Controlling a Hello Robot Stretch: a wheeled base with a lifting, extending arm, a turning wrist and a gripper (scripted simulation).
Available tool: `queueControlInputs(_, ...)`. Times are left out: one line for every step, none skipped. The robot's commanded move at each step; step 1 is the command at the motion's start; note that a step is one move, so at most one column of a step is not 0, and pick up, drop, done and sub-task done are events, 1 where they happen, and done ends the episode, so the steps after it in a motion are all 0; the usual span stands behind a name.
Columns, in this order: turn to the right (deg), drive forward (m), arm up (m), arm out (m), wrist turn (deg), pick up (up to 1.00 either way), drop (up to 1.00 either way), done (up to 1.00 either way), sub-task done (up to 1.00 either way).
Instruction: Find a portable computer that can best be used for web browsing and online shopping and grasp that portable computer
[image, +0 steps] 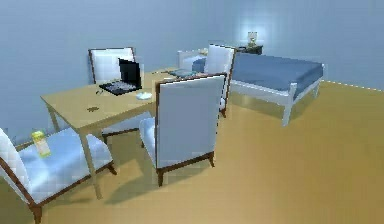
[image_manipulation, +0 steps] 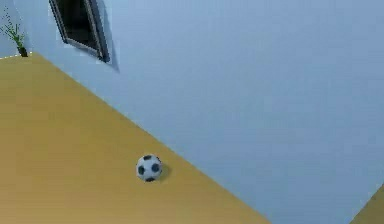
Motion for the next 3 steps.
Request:
queueControlInputs(-30.0,0.0,0.0,0.0,0.0,0.0,0.0,0.0,0.0)
queueControlInputs(0.0,0.9,0.0,0.0,0.0,0.0,0.0,0.0,0.0)
queueControlInputs(-45.0,0.0,0.0,0.0,0.0,0.0,0.0,0.0,0.0)
